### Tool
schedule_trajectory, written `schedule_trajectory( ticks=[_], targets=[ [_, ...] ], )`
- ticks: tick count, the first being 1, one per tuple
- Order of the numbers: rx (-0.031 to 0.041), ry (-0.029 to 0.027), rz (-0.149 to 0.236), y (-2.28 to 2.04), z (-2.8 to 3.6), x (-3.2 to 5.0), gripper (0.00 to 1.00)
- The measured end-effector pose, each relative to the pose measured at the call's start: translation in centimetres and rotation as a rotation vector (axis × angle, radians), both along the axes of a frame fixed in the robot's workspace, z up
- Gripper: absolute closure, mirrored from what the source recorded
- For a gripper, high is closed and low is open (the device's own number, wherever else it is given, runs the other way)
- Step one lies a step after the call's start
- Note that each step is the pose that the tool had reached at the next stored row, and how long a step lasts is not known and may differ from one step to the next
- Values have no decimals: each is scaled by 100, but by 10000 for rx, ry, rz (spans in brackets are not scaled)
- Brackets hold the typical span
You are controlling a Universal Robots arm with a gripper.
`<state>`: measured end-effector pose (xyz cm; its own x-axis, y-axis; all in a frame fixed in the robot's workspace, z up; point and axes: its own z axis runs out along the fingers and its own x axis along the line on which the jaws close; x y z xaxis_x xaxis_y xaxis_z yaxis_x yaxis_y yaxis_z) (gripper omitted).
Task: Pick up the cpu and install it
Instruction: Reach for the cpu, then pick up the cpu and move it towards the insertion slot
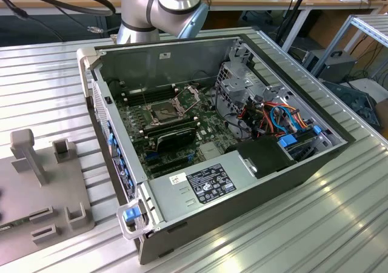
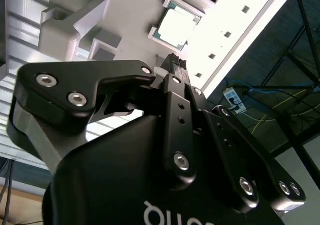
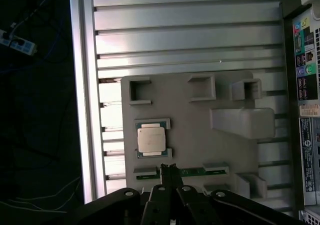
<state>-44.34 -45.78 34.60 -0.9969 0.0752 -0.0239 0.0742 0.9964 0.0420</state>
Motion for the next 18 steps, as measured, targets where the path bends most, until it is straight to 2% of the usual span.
schedule_trajectory(
  ticks=[12, 16, 18],
  targets=[
    [0, 0, -1, 0, -2, -11, 89],
    [0, 1, -1, 0, -43, -11, 89],
    [1, -1, -1, 1, -95, -11, 89]
  ],
)
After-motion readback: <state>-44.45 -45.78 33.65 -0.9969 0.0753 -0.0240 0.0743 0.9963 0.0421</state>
